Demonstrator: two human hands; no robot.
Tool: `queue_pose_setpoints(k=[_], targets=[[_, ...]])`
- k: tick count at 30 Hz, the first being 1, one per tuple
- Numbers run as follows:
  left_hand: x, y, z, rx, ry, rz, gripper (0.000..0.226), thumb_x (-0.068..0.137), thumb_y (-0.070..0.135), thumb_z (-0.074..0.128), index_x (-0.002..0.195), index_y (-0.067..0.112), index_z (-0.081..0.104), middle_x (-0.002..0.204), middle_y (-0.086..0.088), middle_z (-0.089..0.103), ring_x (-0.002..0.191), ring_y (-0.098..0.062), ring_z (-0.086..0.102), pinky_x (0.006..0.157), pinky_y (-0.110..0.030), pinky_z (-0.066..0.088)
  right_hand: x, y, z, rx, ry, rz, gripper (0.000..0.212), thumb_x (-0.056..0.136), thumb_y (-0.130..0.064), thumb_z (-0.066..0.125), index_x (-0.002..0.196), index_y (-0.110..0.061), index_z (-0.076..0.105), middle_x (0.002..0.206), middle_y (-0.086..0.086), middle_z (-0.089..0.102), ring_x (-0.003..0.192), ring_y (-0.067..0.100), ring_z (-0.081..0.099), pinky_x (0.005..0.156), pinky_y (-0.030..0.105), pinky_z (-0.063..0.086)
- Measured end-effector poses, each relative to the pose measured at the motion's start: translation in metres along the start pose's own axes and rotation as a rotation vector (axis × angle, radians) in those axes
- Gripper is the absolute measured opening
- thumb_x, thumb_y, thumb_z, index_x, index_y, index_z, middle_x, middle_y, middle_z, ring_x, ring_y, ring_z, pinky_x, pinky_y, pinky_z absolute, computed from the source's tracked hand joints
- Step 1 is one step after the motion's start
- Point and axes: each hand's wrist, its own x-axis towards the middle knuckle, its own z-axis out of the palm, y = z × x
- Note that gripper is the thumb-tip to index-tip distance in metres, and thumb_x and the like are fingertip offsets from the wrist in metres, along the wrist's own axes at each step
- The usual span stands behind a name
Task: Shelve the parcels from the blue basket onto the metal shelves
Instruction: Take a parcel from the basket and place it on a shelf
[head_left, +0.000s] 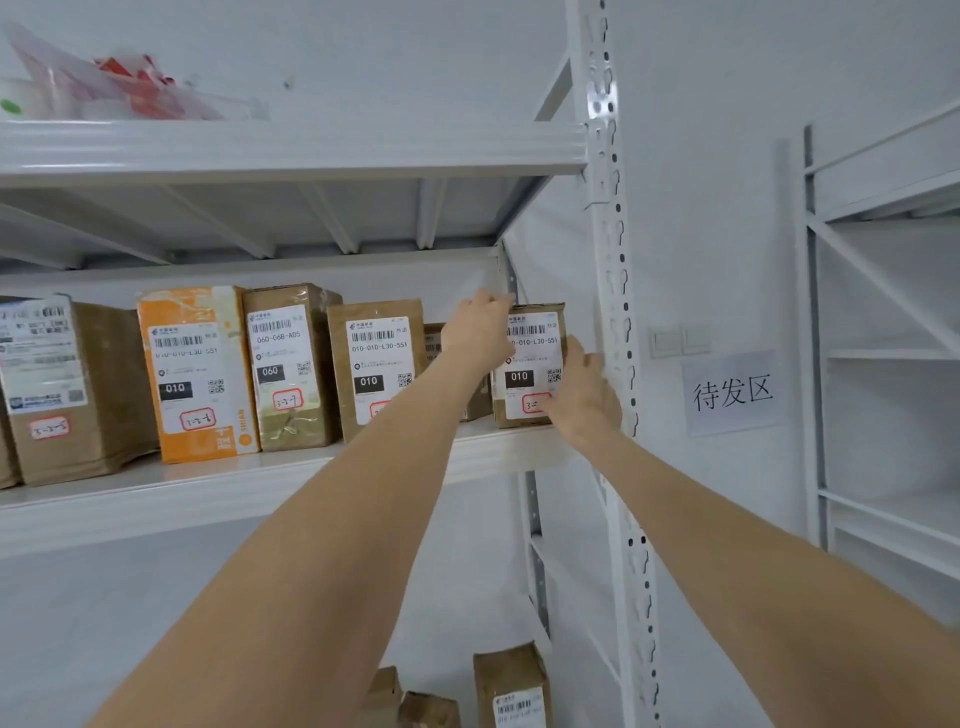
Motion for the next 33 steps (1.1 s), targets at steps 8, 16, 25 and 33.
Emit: queue_pose_setpoints(k=[8,16,25,33], targets=[[0.002,0.006,0.011,0.200,0.112,0.046,0.059,0.084,0.014,0.071,0.135,0.011,0.043,0.130,-0.006,0.047,0.121,-0.022,0.044,0.092,-0.032,0.045,-0.002,-0.001,0.005,0.064,-0.007,-0.086,0.041,0.103,-0.028,0.032,0.144,-0.031,0.032,0.113,-0.004,0.043,0.075,0.016,0.046,0.071,0.032,0.034],[0.010,0.001,0.021,0.185,0.118,0.052,0.061,0.083,0.011,0.071,0.137,0.011,0.042,0.130,-0.006,0.048,0.120,-0.022,0.045,0.094,-0.034,0.046,0.005,-0.003,0.007,0.005,0.012,-0.064,0.035,0.100,-0.022,0.036,0.135,-0.028,0.039,0.095,-0.008,0.035,0.060,0.012,0.037,0.066,0.032,0.033],[0.025,-0.007,0.037,0.173,0.126,0.053,0.059,0.083,0.009,0.071,0.135,0.010,0.043,0.129,-0.007,0.048,0.118,-0.023,0.046,0.092,-0.034,0.046,0.004,-0.009,0.009,-0.116,0.005,-0.082,0.050,0.094,-0.010,0.050,0.138,-0.027,0.034,0.121,0.010,0.038,0.074,0.026,0.046,0.064,0.034,0.034],[0.036,-0.015,0.048,0.170,0.132,0.048,0.057,0.083,0.008,0.070,0.134,0.009,0.043,0.128,-0.008,0.048,0.118,-0.024,0.045,0.091,-0.034,0.046,0.020,-0.010,0.025,-0.070,0.014,-0.097,0.048,0.094,-0.011,0.051,0.137,-0.026,0.035,0.113,0.012,0.040,0.077,0.027,0.047,0.068,0.033,0.039]])
